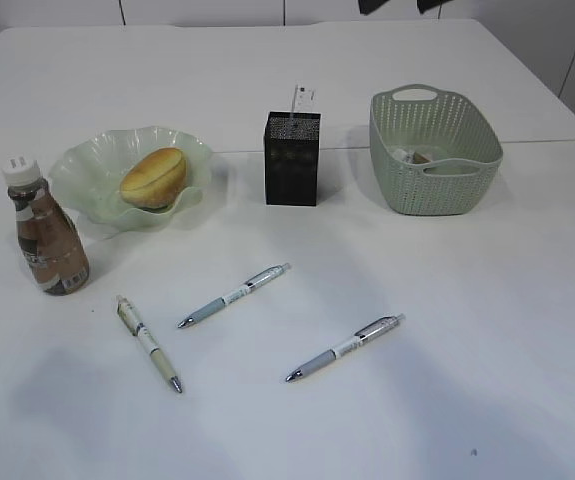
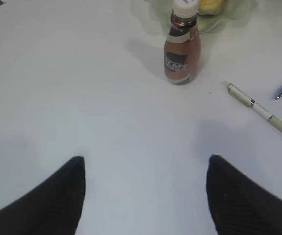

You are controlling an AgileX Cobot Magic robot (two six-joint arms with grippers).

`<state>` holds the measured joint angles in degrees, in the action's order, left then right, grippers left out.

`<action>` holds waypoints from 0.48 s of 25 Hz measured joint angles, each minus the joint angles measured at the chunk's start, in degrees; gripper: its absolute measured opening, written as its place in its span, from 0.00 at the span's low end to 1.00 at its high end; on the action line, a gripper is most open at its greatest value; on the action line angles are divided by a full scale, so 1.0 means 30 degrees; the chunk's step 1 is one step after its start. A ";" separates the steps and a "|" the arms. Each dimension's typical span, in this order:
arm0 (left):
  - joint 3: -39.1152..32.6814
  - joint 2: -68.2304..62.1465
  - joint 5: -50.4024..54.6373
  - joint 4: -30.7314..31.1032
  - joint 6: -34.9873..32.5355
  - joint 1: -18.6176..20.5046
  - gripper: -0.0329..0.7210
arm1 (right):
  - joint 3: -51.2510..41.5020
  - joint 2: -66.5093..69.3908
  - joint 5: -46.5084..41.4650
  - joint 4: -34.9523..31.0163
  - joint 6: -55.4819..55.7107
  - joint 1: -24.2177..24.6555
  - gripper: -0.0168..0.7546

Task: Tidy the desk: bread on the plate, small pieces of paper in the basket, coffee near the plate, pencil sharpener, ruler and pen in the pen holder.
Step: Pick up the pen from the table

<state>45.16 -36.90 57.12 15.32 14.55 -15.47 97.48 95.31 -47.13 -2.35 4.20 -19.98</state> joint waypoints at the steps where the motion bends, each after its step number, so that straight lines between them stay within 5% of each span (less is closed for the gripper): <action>1: 0.0000 0.0000 0.0000 0.0000 0.0000 0.0000 0.76 | 0.0000 -0.0087 -0.1105 -0.0129 0.0000 0.0000 0.64; 12: 0.0000 0.0000 -0.0008 -0.0035 0.0000 0.0000 0.76 | 0.0000 -0.0085 -0.5361 -0.1991 0.0248 0.0000 0.64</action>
<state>45.16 -36.90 57.09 15.22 14.55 -15.47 97.48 95.06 -63.21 -8.32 4.95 -19.98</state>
